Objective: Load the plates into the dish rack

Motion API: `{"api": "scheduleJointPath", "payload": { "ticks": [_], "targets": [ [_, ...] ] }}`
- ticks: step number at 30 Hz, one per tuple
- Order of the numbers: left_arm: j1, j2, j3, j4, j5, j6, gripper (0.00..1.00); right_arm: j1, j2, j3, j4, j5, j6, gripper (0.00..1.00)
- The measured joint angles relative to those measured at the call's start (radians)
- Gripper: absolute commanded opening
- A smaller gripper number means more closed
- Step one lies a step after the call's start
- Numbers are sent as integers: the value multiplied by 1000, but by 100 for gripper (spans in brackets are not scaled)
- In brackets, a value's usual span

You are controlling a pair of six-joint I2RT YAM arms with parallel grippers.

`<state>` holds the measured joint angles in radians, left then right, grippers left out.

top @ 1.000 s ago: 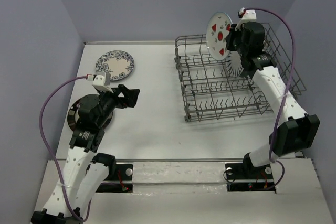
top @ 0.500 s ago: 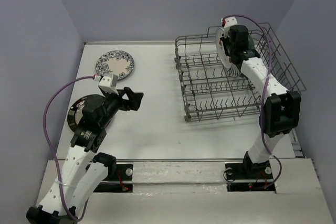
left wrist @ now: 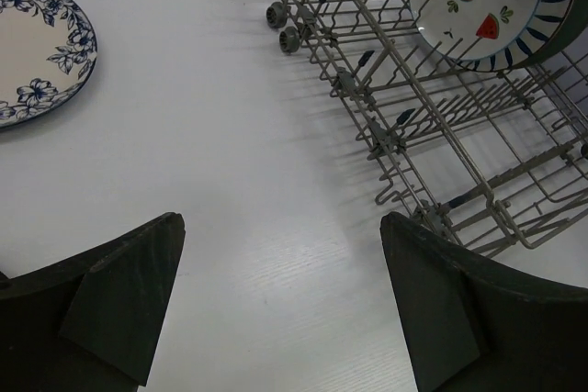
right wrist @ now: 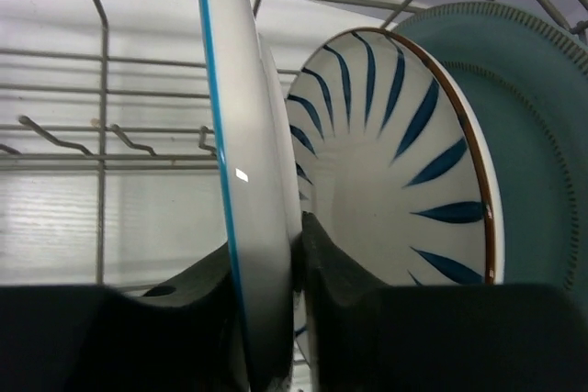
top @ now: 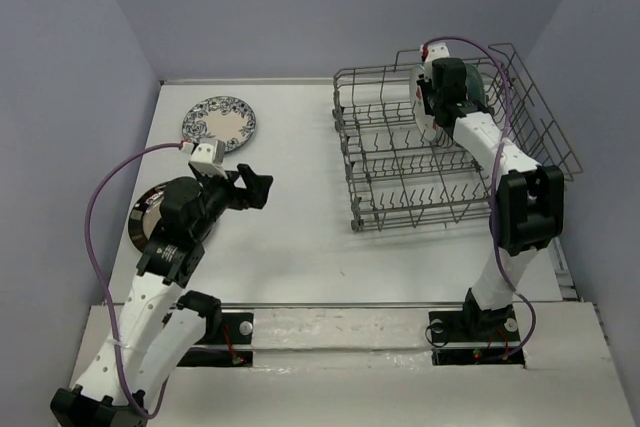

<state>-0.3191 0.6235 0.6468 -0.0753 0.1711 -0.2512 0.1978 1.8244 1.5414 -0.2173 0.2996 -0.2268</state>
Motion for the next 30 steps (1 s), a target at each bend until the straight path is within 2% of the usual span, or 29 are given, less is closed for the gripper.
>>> {"api": "scheduleJointPath", "payload": {
  "ticks": [2,3,5,8,12,18,23,30],
  "targets": [
    [6,11,0,0,-2,0,99,0,-1,-3,15,0,24,54],
    [10,17,0,0,-4,-1,99,0,-1,-3,27,1,26,71],
    [14,30,0,0,-12,-3,99,0,-1,-3,46,8,41,85],
    [26,67,6,-4,-34,-13,99,0,-7,-3,48,20,62,92],
    [36,150,44,-15,-49,-26,99,0,-48,-3,37,18,93,97],
    [72,316,127,1,-54,-66,99,0,-218,-5,18,-61,200,99],
    [200,457,172,59,-40,-125,99,3,-405,-82,35,-186,320,99],
    [385,632,195,163,-45,-230,99,62,-636,-349,164,-369,491,95]
  ]
}}
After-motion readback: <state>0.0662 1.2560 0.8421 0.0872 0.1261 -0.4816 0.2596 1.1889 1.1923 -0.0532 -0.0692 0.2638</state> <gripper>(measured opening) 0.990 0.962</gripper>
